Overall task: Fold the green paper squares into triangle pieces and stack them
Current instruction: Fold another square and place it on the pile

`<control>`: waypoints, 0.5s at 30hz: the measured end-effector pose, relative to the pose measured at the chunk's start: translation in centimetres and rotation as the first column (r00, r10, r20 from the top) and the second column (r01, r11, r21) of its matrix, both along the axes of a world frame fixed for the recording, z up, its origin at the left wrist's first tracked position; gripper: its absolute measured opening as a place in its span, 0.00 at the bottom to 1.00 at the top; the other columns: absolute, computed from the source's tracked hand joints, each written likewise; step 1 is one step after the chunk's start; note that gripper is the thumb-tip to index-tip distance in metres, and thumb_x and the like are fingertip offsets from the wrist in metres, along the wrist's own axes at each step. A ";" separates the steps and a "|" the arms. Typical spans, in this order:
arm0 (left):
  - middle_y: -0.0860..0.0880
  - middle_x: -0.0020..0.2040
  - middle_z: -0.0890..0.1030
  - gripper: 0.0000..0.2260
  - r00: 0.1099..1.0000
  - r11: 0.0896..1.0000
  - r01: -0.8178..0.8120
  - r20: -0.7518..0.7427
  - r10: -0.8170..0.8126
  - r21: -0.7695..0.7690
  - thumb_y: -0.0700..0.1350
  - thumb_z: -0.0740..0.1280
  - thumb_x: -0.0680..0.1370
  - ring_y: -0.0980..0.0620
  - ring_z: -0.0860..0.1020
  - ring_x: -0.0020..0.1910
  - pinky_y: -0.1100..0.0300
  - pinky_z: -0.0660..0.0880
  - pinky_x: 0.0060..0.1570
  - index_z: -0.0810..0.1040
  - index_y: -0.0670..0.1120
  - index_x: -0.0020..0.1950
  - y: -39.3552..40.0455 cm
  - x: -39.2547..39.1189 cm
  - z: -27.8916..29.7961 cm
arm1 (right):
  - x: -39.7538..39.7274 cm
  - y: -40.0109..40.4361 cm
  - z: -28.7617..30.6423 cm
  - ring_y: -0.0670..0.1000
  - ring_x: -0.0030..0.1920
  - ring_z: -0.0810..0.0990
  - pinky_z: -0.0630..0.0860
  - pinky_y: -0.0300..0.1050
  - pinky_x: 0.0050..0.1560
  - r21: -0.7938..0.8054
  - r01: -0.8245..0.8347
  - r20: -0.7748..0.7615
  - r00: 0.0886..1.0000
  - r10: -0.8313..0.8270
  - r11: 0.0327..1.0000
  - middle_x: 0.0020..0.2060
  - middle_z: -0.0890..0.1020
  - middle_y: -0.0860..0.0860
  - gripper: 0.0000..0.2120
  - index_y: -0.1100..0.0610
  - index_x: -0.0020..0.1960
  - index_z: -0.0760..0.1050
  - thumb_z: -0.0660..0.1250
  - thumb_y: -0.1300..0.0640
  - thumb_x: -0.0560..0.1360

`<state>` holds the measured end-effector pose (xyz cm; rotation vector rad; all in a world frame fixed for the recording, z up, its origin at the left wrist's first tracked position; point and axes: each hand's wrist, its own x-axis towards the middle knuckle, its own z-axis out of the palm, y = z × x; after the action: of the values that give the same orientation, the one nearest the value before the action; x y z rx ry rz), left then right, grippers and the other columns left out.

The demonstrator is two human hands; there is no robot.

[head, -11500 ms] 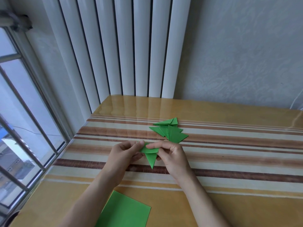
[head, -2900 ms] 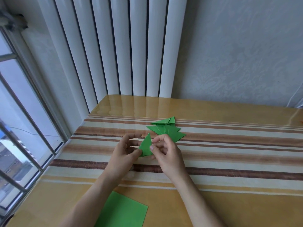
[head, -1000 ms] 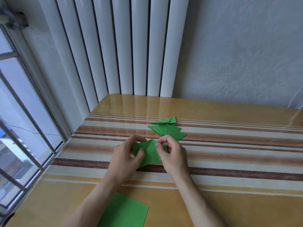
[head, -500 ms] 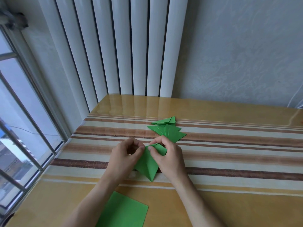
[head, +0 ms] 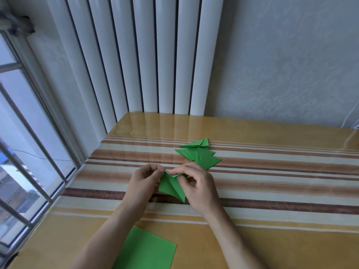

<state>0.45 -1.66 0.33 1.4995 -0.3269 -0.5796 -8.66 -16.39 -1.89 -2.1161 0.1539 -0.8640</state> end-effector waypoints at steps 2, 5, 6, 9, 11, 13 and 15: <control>0.47 0.37 0.82 0.06 1.000 1.000 -0.006 -0.010 0.005 -0.029 0.38 0.64 0.84 0.51 0.81 0.34 0.59 0.77 0.30 0.79 0.41 0.49 0.0 0.0 0.1 | 0.0 0.1 0.0 0.43 0.55 0.83 0.78 0.40 0.58 0.012 -0.006 -0.028 1.000 0.006 1.000 0.51 0.85 0.42 0.17 0.51 0.52 0.87 0.66 0.68 0.75; 0.47 0.37 0.81 0.05 1.000 0.999 -0.009 -0.024 0.008 -0.053 0.37 0.64 0.84 0.48 0.81 0.39 0.60 0.79 0.33 0.79 0.40 0.51 -0.2 0.2 -0.2 | -0.1 0.2 0.1 0.41 0.57 0.81 0.76 0.36 0.59 0.041 -0.006 -0.082 0.997 0.009 0.999 0.52 0.85 0.42 0.22 0.52 0.53 0.88 0.60 0.67 0.72; 0.47 0.37 0.81 0.05 0.999 0.998 -0.011 -0.031 0.009 -0.063 0.37 0.64 0.84 0.47 0.81 0.41 0.59 0.79 0.36 0.79 0.39 0.52 -0.2 0.2 -0.2 | -0.1 0.2 0.1 0.40 0.57 0.81 0.75 0.35 0.60 0.054 -0.010 -0.096 0.995 0.015 0.998 0.53 0.85 0.42 0.23 0.52 0.53 0.88 0.58 0.67 0.71; 0.46 0.37 0.81 0.04 0.999 0.998 -0.004 -0.044 0.001 -0.067 0.39 0.66 0.83 0.47 0.81 0.39 0.59 0.79 0.33 0.79 0.40 0.52 -0.2 0.2 -0.3 | -0.1 0.4 0.1 0.42 0.58 0.81 0.75 0.35 0.62 0.103 -0.028 -0.114 0.993 0.039 0.994 0.53 0.84 0.44 0.23 0.55 0.54 0.88 0.57 0.67 0.71; 0.46 0.38 0.81 0.03 0.999 0.999 0.003 -0.032 -0.004 -0.041 0.41 0.67 0.83 0.48 0.81 0.34 0.57 0.76 0.28 0.79 0.42 0.52 -0.1 0.0 -0.3 | -0.1 0.4 0.2 0.43 0.59 0.81 0.75 0.37 0.62 0.132 -0.048 -0.117 0.991 0.063 0.990 0.53 0.84 0.45 0.23 0.56 0.54 0.88 0.57 0.66 0.71; 0.46 0.38 0.79 0.02 0.998 1.000 -0.029 0.051 0.028 0.002 0.40 0.68 0.82 0.50 0.77 0.32 0.58 0.75 0.28 0.80 0.44 0.51 -0.1 0.2 -0.5 | -0.2 0.4 0.4 0.44 0.59 0.81 0.75 0.37 0.61 0.148 -0.073 -0.101 0.991 0.088 0.986 0.53 0.84 0.46 0.21 0.57 0.54 0.88 0.57 0.65 0.73; 0.47 0.37 0.76 0.04 0.988 0.999 -0.045 0.147 0.042 0.015 0.39 0.69 0.82 0.51 0.74 0.34 0.57 0.75 0.30 0.81 0.45 0.48 -0.1 0.3 -0.6 | -0.3 0.4 0.6 0.44 0.58 0.82 0.76 0.37 0.58 0.157 -0.081 -0.087 0.992 0.096 0.984 0.52 0.85 0.45 0.20 0.57 0.54 0.87 0.58 0.63 0.75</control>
<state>0.77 -1.72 -0.29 1.5666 -0.4022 -0.4394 -8.96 -15.95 -1.33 -2.0047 0.1686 -0.6786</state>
